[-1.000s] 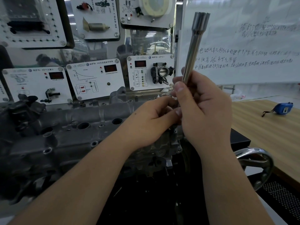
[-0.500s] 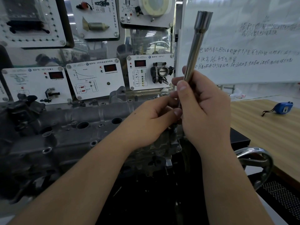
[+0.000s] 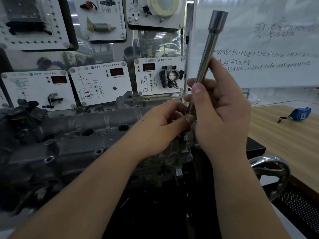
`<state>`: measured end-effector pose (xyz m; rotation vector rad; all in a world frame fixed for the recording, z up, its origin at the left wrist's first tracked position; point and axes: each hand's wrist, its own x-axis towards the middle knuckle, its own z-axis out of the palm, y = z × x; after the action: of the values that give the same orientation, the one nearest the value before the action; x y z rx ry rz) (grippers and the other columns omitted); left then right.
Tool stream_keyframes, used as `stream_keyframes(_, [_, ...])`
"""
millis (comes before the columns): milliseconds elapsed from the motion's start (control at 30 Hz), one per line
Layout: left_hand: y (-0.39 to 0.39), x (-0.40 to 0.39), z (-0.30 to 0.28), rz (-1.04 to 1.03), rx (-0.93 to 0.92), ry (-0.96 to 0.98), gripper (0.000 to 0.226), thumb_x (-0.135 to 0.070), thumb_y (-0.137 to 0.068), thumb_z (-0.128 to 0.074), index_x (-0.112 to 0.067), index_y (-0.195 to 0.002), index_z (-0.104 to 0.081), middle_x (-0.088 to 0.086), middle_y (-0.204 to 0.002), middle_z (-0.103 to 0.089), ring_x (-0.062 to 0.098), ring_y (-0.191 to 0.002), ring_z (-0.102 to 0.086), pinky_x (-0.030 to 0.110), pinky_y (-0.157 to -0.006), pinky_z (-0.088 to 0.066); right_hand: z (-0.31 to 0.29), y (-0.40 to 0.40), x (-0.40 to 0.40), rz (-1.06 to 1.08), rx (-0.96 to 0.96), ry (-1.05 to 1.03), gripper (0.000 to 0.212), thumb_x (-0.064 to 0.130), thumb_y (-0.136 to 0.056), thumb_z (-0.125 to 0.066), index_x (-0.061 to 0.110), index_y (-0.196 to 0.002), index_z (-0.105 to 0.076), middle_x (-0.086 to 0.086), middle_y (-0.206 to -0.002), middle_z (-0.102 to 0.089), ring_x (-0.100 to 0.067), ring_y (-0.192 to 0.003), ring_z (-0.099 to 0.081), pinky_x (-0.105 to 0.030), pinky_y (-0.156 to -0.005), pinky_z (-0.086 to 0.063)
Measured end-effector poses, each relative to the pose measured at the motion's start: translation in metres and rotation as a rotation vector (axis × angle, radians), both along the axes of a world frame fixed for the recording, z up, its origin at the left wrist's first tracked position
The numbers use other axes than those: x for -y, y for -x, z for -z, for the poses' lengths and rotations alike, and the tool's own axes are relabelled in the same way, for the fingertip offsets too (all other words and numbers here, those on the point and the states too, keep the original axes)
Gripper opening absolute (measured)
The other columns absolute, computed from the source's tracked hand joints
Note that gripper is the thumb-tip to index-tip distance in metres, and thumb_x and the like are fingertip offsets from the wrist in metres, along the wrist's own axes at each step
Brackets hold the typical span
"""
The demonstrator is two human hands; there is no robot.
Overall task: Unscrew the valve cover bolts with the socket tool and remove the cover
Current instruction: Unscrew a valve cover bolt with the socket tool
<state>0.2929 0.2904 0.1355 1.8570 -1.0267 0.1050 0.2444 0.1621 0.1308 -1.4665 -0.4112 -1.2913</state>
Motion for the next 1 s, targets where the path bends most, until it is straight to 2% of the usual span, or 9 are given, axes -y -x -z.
stream_keyframes(133, [-0.0017, 0.0004, 0.0001, 0.0, 0.012, -0.025, 0.017, -0.045, -0.094, -0.055, -0.041, -0.107, -0.066, 0.001, -0.096, -0.075, 0.036, -0.09, -0.071, 0.061, -0.081, -0.057, 0.0012, -0.002, 0.0004, -0.013, 0.025, -0.015, 0.049, 0.016, -0.099, -0.056, 0.018, -0.148, -0.051, 0.011, -0.101, -0.073, -0.011, -0.08, -0.071, -0.017, -0.064, -0.055])
stream_keyframes(400, [-0.0012, -0.0008, 0.0002, -0.003, 0.017, -0.043, 0.028, -0.033, -0.105, -0.054, -0.022, -0.128, -0.064, 0.009, -0.11, -0.074, 0.04, -0.101, -0.069, 0.06, -0.087, -0.056, -0.001, -0.0012, 0.0004, 0.014, -0.008, -0.015, 0.047, 0.021, -0.095, -0.067, 0.015, -0.14, -0.059, 0.009, -0.1, -0.073, -0.008, -0.094, -0.071, -0.017, -0.07, -0.055])
stream_keyframes(533, [-0.0003, 0.0007, -0.0005, 0.017, -0.018, -0.021, 0.039, -0.036, -0.097, -0.058, -0.02, -0.132, -0.061, 0.017, -0.115, -0.071, 0.047, -0.107, -0.065, 0.064, -0.09, -0.054, -0.0007, -0.0001, -0.0008, 0.019, -0.037, -0.013, 0.036, 0.023, -0.093, -0.069, 0.023, -0.129, -0.065, 0.017, -0.101, -0.073, -0.007, -0.095, -0.071, -0.025, -0.072, -0.059])
stream_keyframes(600, [0.0, 0.001, -0.0008, 0.016, -0.014, -0.012, 0.042, -0.039, -0.093, -0.058, -0.019, -0.13, -0.061, 0.02, -0.109, -0.07, 0.048, -0.1, -0.065, 0.064, -0.086, -0.054, -0.0008, 0.0001, -0.001, 0.04, -0.047, 0.005, 0.033, 0.021, -0.093, -0.069, 0.028, -0.125, -0.066, 0.022, -0.097, -0.072, -0.002, -0.092, -0.07, -0.021, -0.071, -0.057])
stream_keyframes(700, [-0.0002, 0.0008, -0.001, 0.003, -0.008, -0.007, 0.036, -0.038, -0.094, -0.057, -0.018, -0.123, -0.063, 0.02, -0.105, -0.07, 0.048, -0.095, -0.065, 0.064, -0.081, -0.054, 0.0002, 0.0004, 0.0013, 0.127, -0.064, 0.067, 0.022, 0.019, -0.097, -0.064, 0.018, -0.117, -0.072, 0.025, -0.085, -0.067, 0.006, -0.081, -0.066, -0.008, -0.07, -0.048])
stream_keyframes(767, [-0.001, -0.0004, -0.0013, 0.003, 0.002, -0.023, 0.029, -0.034, -0.102, -0.054, -0.017, -0.123, -0.065, 0.017, -0.107, -0.072, 0.044, -0.099, -0.066, 0.061, -0.086, -0.054, 0.0006, 0.0012, 0.0019, 0.13, -0.083, 0.087, 0.025, 0.021, -0.099, -0.059, 0.013, -0.12, -0.072, 0.021, -0.087, -0.07, 0.001, -0.079, -0.068, -0.013, -0.069, -0.05])
stream_keyframes(867, [-0.0016, -0.0028, -0.0018, -0.008, 0.016, -0.048, 0.023, -0.026, -0.108, -0.05, -0.017, -0.119, -0.068, 0.008, -0.106, -0.075, 0.035, -0.101, -0.068, 0.054, -0.088, -0.053, 0.0001, 0.0022, 0.0012, 0.133, -0.097, 0.105, 0.032, 0.023, -0.101, -0.054, 0.01, -0.126, -0.068, 0.012, -0.101, -0.074, -0.006, -0.091, -0.071, -0.026, -0.074, -0.058])
stream_keyframes(1000, [-0.0017, -0.0021, -0.0016, -0.014, 0.026, -0.062, 0.02, -0.027, -0.107, -0.052, -0.019, -0.119, -0.067, 0.011, -0.104, -0.074, 0.044, -0.096, -0.067, 0.06, -0.082, -0.054, 0.0, 0.0017, 0.0009, 0.143, -0.096, 0.099, 0.034, 0.023, -0.1, -0.054, 0.008, -0.128, -0.067, 0.011, -0.098, -0.074, -0.005, -0.089, -0.07, -0.019, -0.072, -0.056])
